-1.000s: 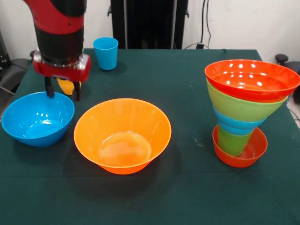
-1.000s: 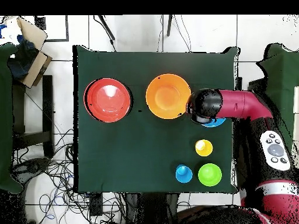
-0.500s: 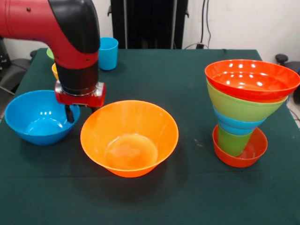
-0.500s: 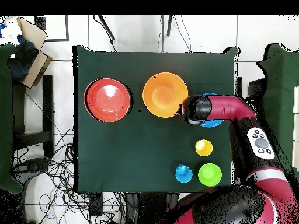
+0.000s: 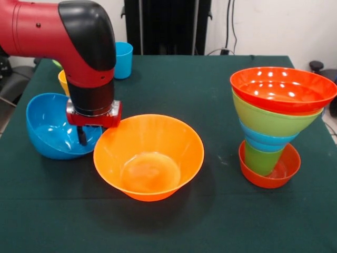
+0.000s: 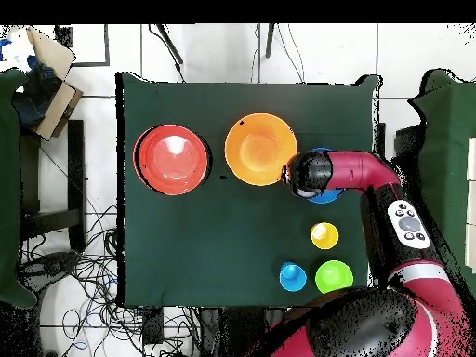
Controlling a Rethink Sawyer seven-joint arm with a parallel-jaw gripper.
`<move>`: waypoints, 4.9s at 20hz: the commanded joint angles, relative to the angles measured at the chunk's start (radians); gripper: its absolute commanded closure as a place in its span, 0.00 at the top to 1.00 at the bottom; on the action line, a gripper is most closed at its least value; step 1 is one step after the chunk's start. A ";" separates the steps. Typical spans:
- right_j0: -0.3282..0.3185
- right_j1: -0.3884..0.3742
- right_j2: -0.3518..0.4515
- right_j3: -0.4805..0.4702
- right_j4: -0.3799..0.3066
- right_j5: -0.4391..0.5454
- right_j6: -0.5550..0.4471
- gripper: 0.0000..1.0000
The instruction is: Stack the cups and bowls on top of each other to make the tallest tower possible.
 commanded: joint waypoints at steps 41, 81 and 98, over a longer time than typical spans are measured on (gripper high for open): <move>-0.096 0.076 0.023 0.018 -0.108 -0.127 -0.230 1.00; -0.049 -0.015 -0.096 0.068 -0.054 -0.163 -0.057 1.00; -0.055 0.009 -0.091 0.063 -0.049 -0.194 -0.068 0.00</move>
